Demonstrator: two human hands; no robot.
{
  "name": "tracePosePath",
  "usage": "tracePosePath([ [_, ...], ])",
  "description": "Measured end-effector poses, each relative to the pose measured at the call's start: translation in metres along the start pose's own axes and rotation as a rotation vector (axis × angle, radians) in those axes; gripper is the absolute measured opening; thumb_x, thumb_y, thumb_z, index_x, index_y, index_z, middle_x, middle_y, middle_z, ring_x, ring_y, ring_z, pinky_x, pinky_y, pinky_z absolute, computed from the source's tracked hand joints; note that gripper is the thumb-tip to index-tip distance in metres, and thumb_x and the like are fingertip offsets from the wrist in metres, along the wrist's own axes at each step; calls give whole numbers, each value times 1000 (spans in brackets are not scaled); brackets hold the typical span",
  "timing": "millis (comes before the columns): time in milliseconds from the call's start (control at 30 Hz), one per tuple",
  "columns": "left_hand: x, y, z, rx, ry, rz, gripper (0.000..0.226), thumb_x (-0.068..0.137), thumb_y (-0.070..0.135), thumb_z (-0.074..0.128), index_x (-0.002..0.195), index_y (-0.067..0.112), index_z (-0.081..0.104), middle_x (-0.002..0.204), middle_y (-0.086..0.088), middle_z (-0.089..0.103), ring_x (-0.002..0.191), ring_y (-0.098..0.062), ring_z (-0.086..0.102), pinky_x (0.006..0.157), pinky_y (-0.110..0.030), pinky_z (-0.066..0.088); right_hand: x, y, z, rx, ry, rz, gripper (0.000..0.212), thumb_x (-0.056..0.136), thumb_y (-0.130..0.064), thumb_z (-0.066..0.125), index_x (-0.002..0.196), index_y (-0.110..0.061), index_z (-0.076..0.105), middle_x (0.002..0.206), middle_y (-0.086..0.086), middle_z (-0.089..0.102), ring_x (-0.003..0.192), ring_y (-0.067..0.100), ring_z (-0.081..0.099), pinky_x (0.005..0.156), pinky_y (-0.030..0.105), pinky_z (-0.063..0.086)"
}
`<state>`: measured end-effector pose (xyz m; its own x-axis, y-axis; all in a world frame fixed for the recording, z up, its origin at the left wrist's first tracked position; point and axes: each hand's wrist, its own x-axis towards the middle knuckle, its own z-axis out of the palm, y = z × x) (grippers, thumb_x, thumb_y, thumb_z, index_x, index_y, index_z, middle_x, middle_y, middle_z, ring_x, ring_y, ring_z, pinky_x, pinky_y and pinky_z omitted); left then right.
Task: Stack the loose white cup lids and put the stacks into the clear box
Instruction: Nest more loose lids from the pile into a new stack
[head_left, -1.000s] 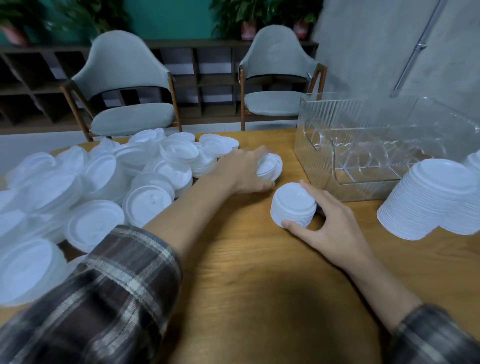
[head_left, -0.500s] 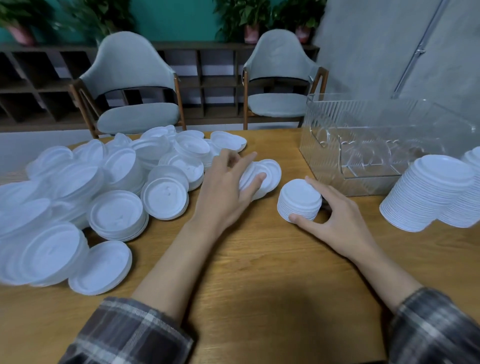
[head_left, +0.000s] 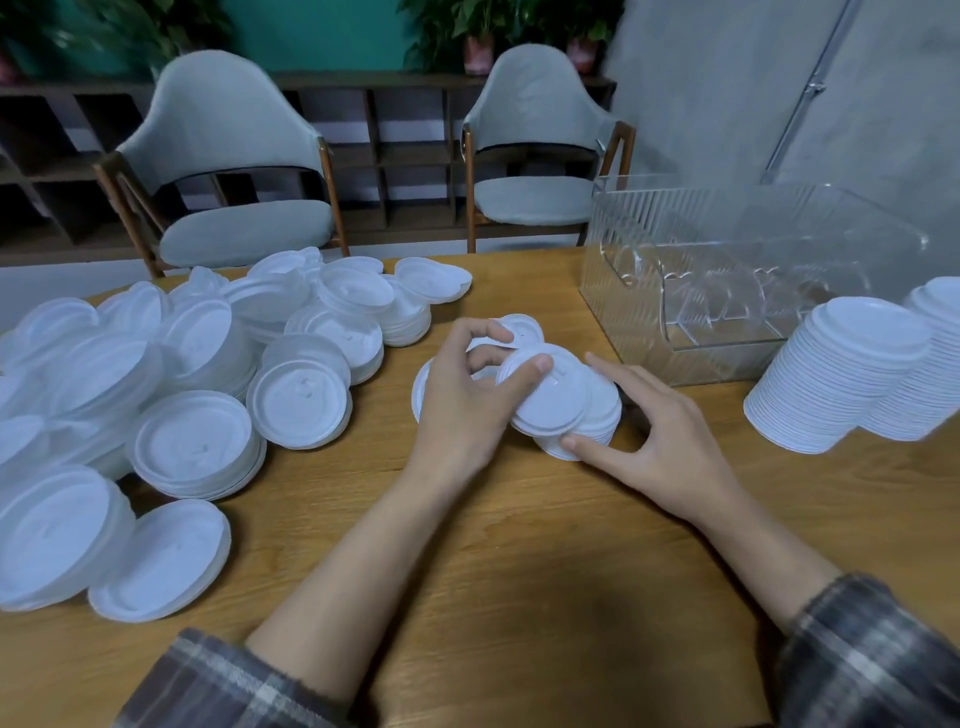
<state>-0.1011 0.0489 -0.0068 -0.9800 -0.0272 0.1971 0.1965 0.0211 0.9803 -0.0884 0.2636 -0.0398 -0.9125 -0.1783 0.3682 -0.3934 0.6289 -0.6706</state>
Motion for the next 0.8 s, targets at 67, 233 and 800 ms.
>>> tracePosePath([
  [67, -2, -4, 6, 36, 21, 56, 26, 88, 19, 85, 98, 12, 62, 96, -9, 72, 81, -13, 66, 68, -19, 51, -1, -3, 1, -4, -18, -23, 86, 77, -54, 84, 152, -31, 50, 129, -22, 61, 125, 0, 57, 102, 17, 45],
  [233, -8, -7, 13, 209, 0, 127, 21, 90, 30, 83, 100, 21, 67, 98, 11, 71, 82, -9, 63, 73, -17, 48, -1, -5, 0, 15, -49, -64, 84, 78, -45, 89, 151, -30, 51, 134, -21, 62, 127, 0, 58, 103, 17, 44],
  [800, -14, -5, 10, 604, -94, 200, 60, 71, 58, 90, 121, 31, 70, 106, 20, 71, 102, 2, 60, 90, -13, 46, -1, 0, 2, 51, -51, -45, 99, 73, -54, 85, 159, -34, 40, 137, -16, 61, 127, -2, 56, 103, 11, 41],
])
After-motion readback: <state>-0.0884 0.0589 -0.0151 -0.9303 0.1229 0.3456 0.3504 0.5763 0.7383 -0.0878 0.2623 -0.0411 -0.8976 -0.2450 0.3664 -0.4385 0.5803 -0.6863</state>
